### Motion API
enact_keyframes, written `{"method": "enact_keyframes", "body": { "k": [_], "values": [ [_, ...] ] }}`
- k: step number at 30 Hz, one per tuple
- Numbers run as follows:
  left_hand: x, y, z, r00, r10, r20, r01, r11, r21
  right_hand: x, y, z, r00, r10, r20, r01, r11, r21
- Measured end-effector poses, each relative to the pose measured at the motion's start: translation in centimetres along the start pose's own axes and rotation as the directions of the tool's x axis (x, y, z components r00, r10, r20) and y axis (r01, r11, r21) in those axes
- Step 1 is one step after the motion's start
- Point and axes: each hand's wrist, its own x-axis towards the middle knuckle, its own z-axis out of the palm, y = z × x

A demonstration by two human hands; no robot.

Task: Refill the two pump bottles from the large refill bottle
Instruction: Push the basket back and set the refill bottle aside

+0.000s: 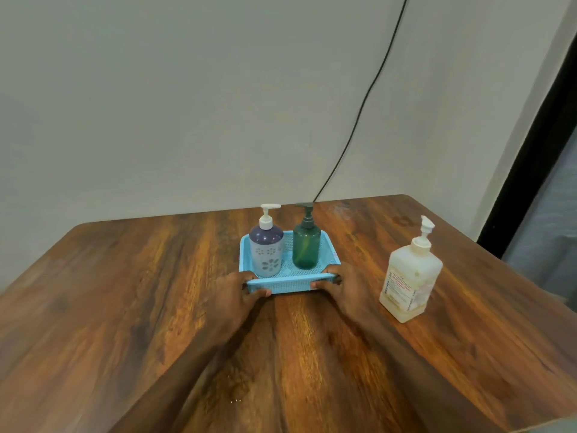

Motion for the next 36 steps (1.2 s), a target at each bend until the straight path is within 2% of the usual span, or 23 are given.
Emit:
{"method": "enact_keyframes", "body": {
  "k": [5,10,21,26,28,29,33,35,36],
  "values": [
    [4.7,0.2,0.1,1.000,-0.010,0.027,0.012,0.996,-0.084,5.7,-0.4,0.1,1.000,0.005,-0.016,-0.005,1.000,0.010],
    [8.7,-1.1,2.1,0.995,-0.087,0.057,0.089,0.996,-0.032,9.6,0.8,1.3,0.998,0.058,-0.006,-0.058,0.998,0.008],
    [8.4,-1.6,3.4,0.989,-0.118,0.091,0.113,0.992,0.057,8.1,0.1,0.5,0.999,-0.001,0.048,0.004,0.997,-0.071],
    [3.1,2.8,3.6,0.998,-0.056,-0.038,0.056,0.998,-0.006,2.2,-1.9,-2.2,0.989,-0.005,-0.150,-0.008,0.996,-0.084],
    [1.9,6.0,3.4,0.999,-0.052,-0.011,0.050,0.993,-0.108,-0.2,-2.7,-4.2,0.960,-0.077,-0.269,0.050,0.993,-0.106],
    [1.5,7.7,3.4,0.999,-0.038,0.000,0.038,0.991,-0.130,-1.5,-3.1,-5.4,0.933,-0.116,-0.340,0.082,0.990,-0.113],
    [0.0,13.2,4.3,0.985,0.160,-0.068,-0.167,0.980,-0.109,-7.5,-5.2,-10.9,0.802,-0.263,-0.537,0.233,0.964,-0.124],
    [-0.7,15.5,5.1,0.971,0.238,-0.020,-0.239,0.966,-0.101,-9.9,-5.3,-13.2,0.727,-0.295,-0.619,0.267,0.953,-0.141],
    [-0.9,16.6,5.4,0.969,0.247,0.028,-0.242,0.964,-0.112,-10.5,-4.8,-13.9,0.713,-0.263,-0.650,0.242,0.962,-0.125]
  ]
}}
